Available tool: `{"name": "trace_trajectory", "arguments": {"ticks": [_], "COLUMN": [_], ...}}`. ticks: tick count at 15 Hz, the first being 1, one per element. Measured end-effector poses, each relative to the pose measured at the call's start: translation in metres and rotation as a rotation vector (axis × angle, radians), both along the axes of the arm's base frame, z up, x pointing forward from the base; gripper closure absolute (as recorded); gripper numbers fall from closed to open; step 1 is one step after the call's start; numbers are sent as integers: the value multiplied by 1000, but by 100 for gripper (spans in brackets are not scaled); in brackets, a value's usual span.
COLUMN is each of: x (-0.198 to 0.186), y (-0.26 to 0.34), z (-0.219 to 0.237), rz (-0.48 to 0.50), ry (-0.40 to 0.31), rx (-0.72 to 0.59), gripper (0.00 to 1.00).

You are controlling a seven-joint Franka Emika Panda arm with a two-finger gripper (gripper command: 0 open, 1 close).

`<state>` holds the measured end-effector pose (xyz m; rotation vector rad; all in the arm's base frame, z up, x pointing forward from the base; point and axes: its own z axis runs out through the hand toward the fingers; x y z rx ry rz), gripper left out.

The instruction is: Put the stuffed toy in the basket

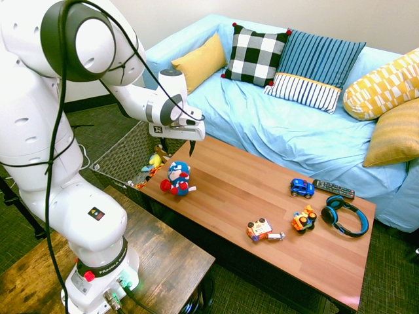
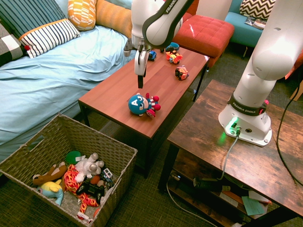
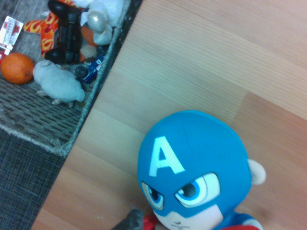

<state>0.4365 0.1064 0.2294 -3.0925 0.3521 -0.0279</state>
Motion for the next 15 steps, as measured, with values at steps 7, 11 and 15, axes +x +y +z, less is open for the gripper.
{"name": "trace_trajectory", "arguments": {"ticks": [7, 11, 15], "x": [0, 13, 22], "y": [3, 4, 12], "z": [-51, -77, -108], "rz": [212, 265, 275], "ry": [16, 42, 81], "rx": [21, -9, -3], "gripper": [0, 0, 0]}}
